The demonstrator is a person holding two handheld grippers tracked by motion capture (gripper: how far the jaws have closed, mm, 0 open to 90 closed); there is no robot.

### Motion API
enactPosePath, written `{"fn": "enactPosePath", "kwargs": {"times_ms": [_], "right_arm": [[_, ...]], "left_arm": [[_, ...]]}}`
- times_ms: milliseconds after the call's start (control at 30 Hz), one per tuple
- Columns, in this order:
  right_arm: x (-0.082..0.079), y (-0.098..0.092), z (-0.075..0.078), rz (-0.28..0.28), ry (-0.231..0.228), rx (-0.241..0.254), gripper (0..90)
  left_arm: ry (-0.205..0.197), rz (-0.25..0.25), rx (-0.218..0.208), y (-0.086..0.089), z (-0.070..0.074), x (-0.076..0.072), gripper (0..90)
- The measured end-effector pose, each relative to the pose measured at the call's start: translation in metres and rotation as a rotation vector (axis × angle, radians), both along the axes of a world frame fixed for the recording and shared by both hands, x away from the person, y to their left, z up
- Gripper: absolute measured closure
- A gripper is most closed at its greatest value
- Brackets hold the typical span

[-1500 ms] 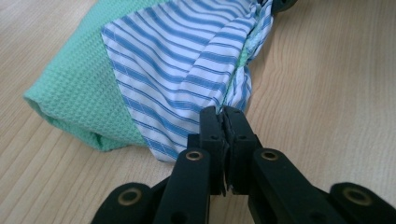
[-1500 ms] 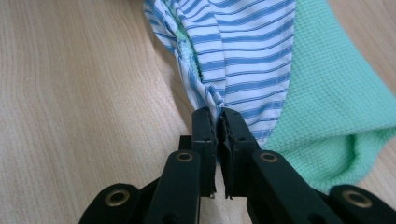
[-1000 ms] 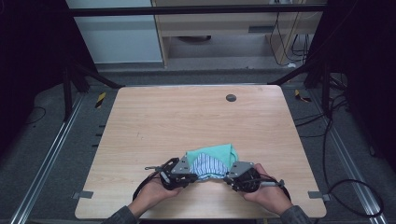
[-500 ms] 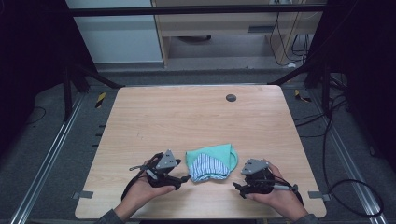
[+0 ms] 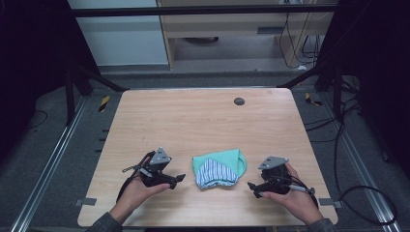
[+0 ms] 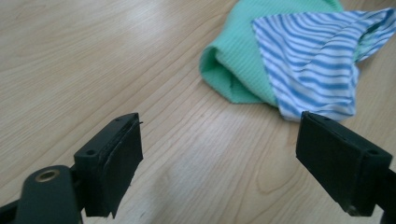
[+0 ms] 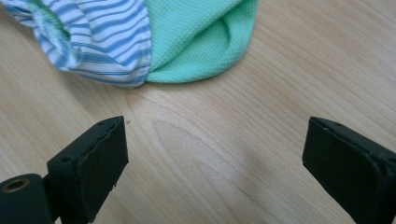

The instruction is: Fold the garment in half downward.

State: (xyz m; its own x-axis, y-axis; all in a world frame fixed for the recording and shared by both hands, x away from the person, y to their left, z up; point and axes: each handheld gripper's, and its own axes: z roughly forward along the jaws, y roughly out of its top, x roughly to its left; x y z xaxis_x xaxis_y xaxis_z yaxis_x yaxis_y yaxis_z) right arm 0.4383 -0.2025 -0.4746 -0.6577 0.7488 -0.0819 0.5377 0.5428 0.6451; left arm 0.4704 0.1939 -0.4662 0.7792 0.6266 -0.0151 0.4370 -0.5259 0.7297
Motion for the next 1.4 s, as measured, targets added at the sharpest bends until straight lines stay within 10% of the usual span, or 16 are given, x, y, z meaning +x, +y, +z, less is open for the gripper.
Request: {"fn": "enactPosePath", "kwargs": {"times_ms": [267, 667, 1400], "right_arm": [[0.028, -0.016, -0.013, -0.129, 0.034, 0.006, 6.3], [0.071, -0.023, -0.022, -0.311, -0.017, 0.070, 8.4], [0.098, -0.025, -0.037, -0.513, -0.058, 0.119, 0.1]], "left_arm": [[0.048, 0.095, 0.043, 0.021, -0.006, 0.027, 10.6], [0.013, 0.284, 0.024, 0.045, -0.026, 0.068, 7.8], [-0.020, 0.344, 0.033, 0.044, -0.041, 0.084, 5.6]]}}
